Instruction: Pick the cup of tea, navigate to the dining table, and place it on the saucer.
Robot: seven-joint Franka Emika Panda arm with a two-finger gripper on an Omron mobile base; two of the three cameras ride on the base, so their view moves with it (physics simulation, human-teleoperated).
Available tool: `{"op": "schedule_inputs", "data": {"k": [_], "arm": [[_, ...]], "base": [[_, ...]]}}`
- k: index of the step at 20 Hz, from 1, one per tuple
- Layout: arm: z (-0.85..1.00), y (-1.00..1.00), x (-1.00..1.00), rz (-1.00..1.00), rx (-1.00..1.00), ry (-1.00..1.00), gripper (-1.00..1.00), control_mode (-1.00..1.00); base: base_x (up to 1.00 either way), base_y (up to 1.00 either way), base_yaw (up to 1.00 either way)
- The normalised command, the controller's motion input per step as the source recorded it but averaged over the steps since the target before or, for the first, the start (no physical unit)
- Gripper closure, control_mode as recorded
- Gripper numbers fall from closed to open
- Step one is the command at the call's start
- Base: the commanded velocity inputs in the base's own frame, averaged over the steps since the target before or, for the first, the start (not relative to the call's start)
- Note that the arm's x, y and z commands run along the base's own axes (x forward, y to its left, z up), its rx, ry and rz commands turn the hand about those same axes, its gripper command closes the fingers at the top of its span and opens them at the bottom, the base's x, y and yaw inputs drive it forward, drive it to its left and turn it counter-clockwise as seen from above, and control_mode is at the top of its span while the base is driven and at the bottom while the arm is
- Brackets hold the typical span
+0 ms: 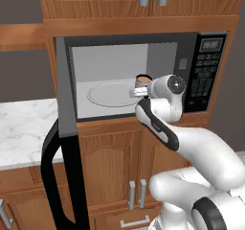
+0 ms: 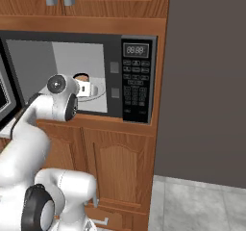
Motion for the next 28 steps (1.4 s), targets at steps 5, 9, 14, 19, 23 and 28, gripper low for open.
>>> {"op": "schedule_inputs", "data": {"k": [5, 9, 14, 19, 23, 28], "arm": [[1.0, 0.0, -1.0, 0.09, 0.0, 0.0, 1.0, -1.0], [0.85, 0.0, -1.0, 0.06, 0.0, 0.15, 1.0, -1.0], [0.62, 0.0, -0.93, 0.03, 0.0, 0.2, 1.0, -1.0], [0.09, 0.05, -0.6, 0.0, 0.0, 0.19, 1.0, -1.0], [0.0, 0.0, -0.05, 0.0, 0.0, 0.0, 1.0, -1.0], [0.0, 0.0, 0.0, 0.0, 0.0, 0.0, 1.0, -1.0]], "base": [[0.0, 0.0, 0.0], [0.0, 0.0, 0.0], [0.0, 0.0, 0.0], [0.0, 0.0, 0.0], [0.0, 0.0, 0.0], [0.0, 0.0, 0.0]]}}
